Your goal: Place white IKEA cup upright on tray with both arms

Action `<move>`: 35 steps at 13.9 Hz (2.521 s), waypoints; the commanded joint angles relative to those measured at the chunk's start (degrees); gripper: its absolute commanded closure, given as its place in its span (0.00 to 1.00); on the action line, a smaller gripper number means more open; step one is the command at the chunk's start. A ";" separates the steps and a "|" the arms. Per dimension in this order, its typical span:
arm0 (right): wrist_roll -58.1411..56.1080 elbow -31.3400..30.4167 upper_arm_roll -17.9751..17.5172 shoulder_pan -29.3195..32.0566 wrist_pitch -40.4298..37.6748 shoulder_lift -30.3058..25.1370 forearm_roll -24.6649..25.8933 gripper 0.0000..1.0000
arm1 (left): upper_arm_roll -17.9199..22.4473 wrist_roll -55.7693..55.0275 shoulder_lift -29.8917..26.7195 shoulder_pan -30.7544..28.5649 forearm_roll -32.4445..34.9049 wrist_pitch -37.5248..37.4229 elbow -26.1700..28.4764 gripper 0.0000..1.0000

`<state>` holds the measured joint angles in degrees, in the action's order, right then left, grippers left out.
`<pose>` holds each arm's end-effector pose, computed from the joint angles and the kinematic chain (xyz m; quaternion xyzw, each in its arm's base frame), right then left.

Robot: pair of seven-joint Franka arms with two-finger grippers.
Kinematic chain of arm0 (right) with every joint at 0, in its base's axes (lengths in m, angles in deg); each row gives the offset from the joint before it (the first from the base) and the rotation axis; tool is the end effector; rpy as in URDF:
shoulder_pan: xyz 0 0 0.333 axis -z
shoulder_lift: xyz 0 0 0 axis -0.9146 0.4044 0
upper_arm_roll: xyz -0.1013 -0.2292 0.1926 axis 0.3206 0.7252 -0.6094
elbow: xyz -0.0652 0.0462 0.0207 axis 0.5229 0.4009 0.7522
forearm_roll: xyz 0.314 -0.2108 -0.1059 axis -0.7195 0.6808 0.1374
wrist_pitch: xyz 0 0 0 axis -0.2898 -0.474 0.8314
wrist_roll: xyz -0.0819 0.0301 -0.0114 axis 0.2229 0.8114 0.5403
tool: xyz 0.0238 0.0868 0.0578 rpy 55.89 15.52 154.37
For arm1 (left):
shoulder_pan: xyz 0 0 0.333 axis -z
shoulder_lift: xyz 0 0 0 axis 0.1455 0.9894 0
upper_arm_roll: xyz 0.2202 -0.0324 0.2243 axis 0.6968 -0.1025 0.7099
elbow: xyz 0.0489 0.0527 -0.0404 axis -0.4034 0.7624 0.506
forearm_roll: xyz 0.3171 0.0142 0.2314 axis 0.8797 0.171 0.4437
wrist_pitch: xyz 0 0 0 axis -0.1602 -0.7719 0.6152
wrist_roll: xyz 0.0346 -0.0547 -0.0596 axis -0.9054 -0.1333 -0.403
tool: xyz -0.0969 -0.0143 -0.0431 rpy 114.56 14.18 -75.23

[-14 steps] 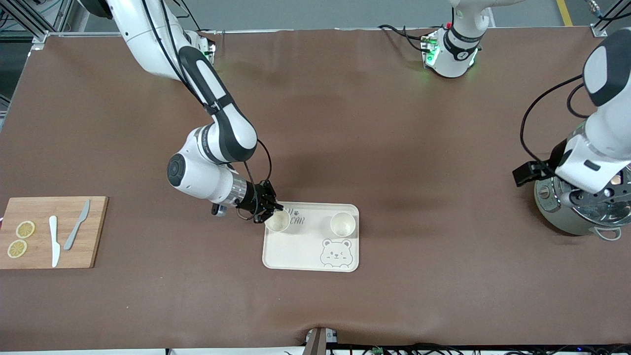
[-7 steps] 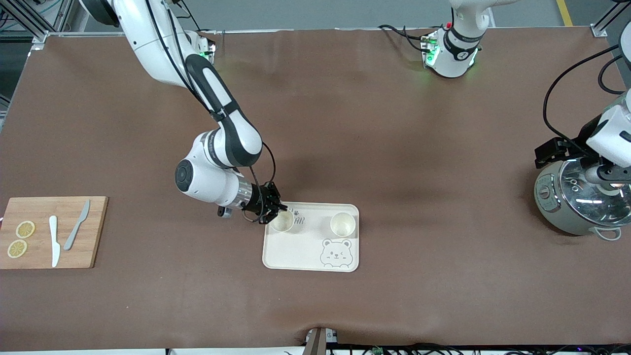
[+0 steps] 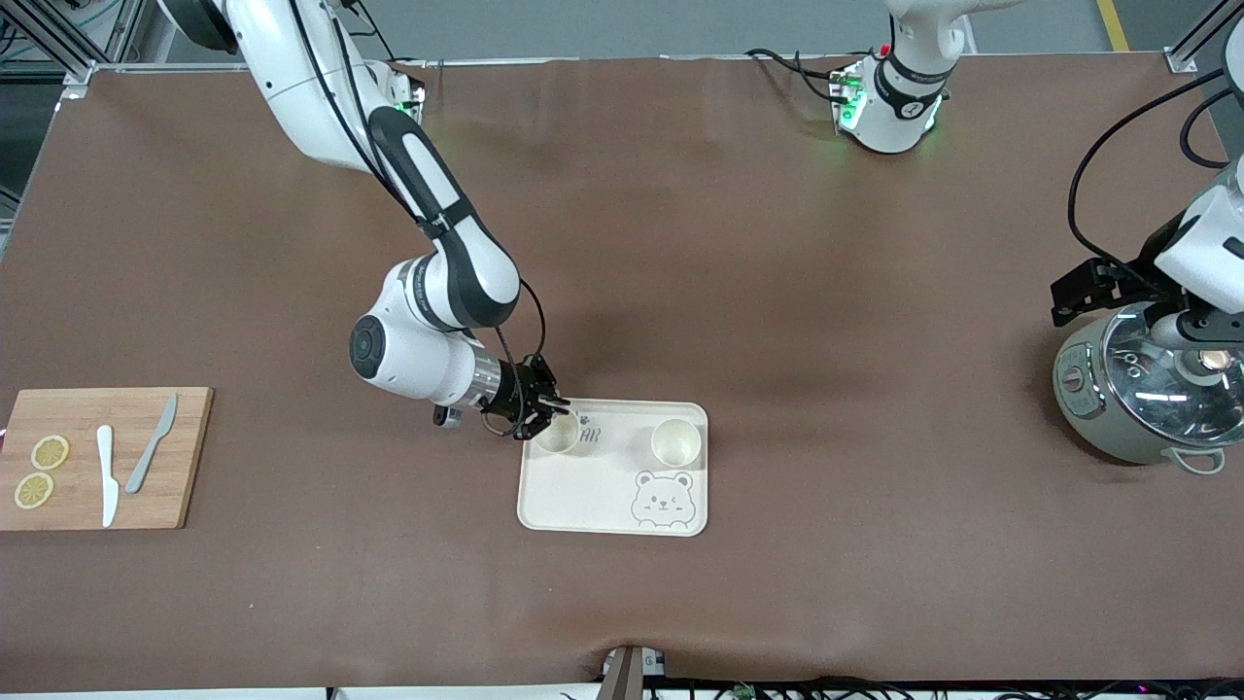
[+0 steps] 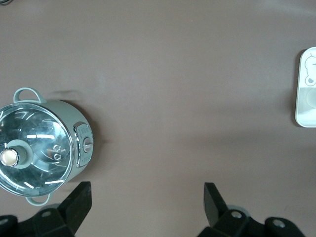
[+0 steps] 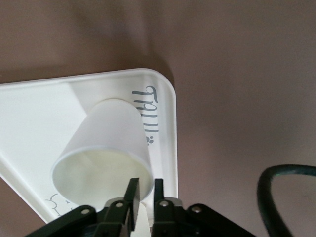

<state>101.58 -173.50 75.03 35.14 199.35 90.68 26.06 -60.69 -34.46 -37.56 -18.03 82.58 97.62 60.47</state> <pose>0.6150 0.3338 0.2380 -0.6333 0.7240 0.2105 0.1745 0.5982 -0.0351 0.6029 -0.9991 0.0260 -0.0212 0.0250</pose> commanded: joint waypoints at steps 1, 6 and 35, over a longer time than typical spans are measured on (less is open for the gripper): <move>0.84 1.10 0.32 -0.19 -1.17 0.19 1.56 0.53 | -1.05 0.30 -0.88 -0.10 0.77 -2.27 -1.32 0.00; 1.10 2.24 0.75 0.60 -9.24 -1.48 5.34 0.22 | -1.06 0.48 -5.01 0.17 1.04 -6.58 -0.98 0.00; -26.04 17.19 2.86 17.99 -52.05 -15.09 27.14 0.00 | 10.72 0.13 -14.16 11.68 -3.44 -5.35 10.98 0.00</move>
<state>79.11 -154.93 78.45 52.27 149.31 78.43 49.69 -50.26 -34.47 -51.30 -6.62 80.19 91.69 71.22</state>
